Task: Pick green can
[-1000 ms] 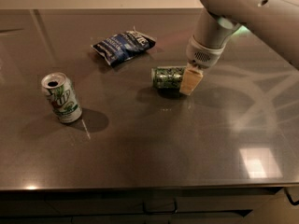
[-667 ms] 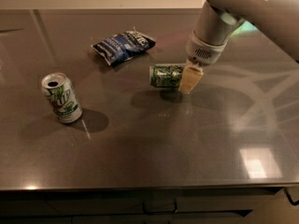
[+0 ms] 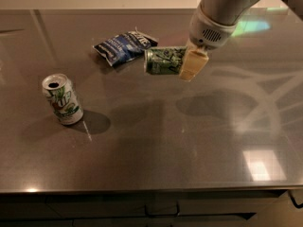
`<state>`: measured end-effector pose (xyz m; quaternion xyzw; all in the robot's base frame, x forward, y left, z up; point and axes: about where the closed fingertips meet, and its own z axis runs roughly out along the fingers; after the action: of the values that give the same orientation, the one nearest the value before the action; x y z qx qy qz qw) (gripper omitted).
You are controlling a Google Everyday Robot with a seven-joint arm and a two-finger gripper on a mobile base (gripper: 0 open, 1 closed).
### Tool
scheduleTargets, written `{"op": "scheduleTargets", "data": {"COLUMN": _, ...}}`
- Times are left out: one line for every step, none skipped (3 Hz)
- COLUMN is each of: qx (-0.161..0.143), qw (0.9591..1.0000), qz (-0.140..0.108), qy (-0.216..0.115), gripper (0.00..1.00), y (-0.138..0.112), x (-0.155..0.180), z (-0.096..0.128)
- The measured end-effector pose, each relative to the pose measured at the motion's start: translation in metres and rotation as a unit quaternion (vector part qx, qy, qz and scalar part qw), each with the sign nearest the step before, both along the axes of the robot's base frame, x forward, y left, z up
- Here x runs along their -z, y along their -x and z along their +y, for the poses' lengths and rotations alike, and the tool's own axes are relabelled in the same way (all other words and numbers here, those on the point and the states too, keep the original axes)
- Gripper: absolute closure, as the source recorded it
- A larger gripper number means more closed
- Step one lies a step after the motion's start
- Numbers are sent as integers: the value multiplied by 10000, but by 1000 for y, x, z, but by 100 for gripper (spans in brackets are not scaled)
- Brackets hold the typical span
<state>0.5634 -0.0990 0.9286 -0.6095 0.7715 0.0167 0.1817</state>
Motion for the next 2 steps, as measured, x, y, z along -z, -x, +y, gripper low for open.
{"op": "scheduleTargets", "data": {"qx": -178, "qw": 9995, "qz": -250, "qy": -68, "gripper": 100, "y": 10, "x": -29, "z": 7}}
{"op": "scheduleTargets", "data": {"qx": -332, "qw": 9983, "qz": -457, "qy": -117, "gripper": 100, "y": 17, "x": -54, "z": 12}}
